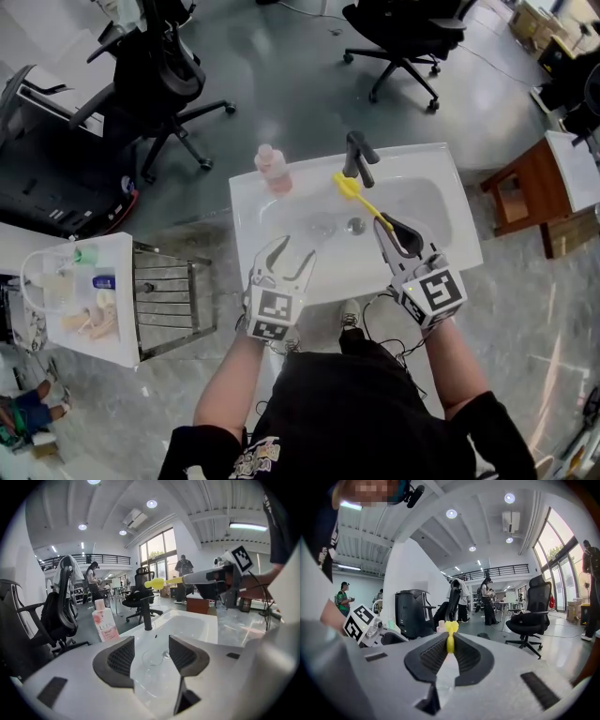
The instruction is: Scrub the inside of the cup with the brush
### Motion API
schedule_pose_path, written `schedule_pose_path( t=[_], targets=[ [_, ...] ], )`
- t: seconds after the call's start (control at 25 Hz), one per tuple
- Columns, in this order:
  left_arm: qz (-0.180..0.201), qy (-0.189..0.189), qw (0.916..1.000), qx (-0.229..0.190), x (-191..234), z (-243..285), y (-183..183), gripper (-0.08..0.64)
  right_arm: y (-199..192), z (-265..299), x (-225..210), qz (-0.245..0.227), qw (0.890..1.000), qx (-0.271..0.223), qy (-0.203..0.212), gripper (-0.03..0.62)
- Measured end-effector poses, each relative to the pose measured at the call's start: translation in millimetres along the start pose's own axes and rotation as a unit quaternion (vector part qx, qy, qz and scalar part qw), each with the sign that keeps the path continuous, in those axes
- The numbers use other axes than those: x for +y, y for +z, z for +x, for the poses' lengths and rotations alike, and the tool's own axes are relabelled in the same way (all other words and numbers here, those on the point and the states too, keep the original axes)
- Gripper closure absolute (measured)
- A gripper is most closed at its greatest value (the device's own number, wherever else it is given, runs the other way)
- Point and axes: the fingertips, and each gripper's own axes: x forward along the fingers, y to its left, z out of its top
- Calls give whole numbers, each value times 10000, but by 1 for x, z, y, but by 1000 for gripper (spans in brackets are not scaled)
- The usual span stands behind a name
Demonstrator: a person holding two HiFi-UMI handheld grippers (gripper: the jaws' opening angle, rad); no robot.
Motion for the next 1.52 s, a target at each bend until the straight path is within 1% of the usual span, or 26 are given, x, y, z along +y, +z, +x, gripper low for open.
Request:
schedule_pose_path(
  t=[0.12,0.28,0.48,0.68,0.92,1.24,1.4,1.52],
  targets=[
    [47,26,9997,224,-1,15,-14,337,-10,9,-4,-28,9998,83,198,554],
    [130,69,9983,560,0,31,-33,337,-27,22,-9,54,9988,234,417,554],
    [249,76,9951,951,3,50,-57,339,-52,40,-11,238,9967,429,647,554],
    [322,1,9910,1299,2,71,-81,344,-70,54,-11,277,9941,641,830,554],
    [371,-97,9842,1729,3,93,-111,362,-91,66,-9,451,9898,916,991,554],
    [470,-294,9722,2275,-1,116,-143,368,-117,68,-3,489,9845,1248,1130,554],
    [553,-357,9671,2459,-4,123,-154,384,-127,64,-2,470,9812,1434,1206,554],
    [505,-340,9659,2517,-2,129,-157,405,-138,63,-2,411,9774,1639,1273,554]
  ],
)
